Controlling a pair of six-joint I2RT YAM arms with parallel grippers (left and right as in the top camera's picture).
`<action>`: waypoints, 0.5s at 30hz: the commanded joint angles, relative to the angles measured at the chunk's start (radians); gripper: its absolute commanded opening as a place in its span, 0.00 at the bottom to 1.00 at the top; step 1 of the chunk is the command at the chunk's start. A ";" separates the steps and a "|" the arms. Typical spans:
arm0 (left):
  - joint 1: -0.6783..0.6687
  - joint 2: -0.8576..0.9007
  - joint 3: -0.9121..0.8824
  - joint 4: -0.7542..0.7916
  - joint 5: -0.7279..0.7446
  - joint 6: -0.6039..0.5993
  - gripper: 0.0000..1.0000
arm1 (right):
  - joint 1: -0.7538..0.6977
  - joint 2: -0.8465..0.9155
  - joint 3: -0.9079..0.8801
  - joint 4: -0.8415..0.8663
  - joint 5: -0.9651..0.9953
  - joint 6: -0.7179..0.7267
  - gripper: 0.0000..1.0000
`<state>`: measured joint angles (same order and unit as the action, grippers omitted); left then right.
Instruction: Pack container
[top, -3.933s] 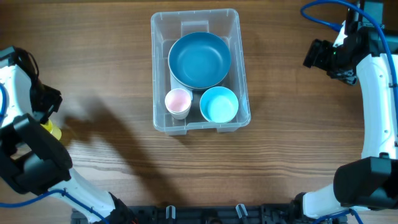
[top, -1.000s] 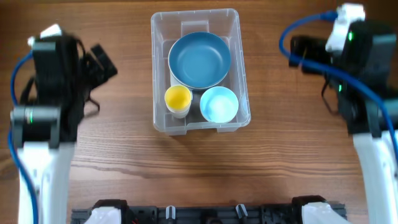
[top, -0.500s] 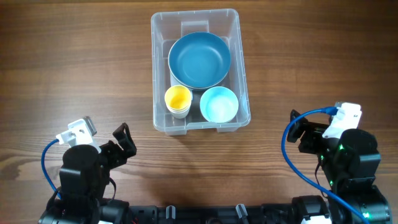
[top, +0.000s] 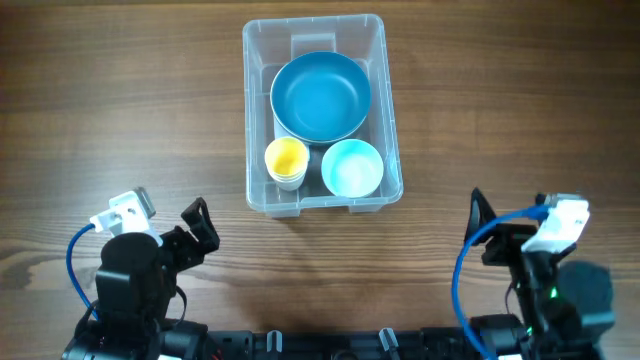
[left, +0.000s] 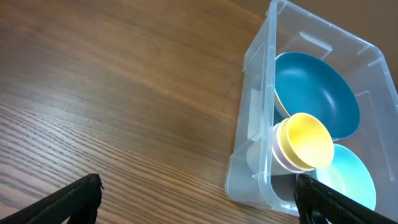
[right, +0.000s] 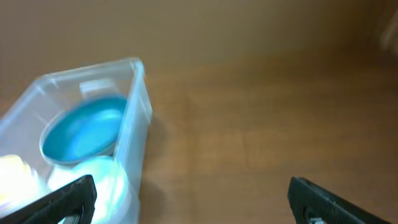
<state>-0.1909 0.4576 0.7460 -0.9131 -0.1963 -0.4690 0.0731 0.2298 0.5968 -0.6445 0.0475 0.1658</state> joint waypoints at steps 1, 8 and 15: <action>-0.006 -0.003 -0.006 0.003 0.005 -0.010 1.00 | -0.001 -0.163 -0.167 0.129 -0.058 -0.035 1.00; -0.006 -0.003 -0.006 0.003 0.005 -0.010 1.00 | -0.001 -0.227 -0.537 0.832 -0.094 -0.033 1.00; -0.006 -0.003 -0.006 0.003 0.005 -0.010 1.00 | -0.002 -0.227 -0.592 0.655 -0.203 -0.109 1.00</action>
<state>-0.1909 0.4580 0.7429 -0.9127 -0.1959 -0.4694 0.0731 0.0120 0.0078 0.0311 -0.0757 0.1165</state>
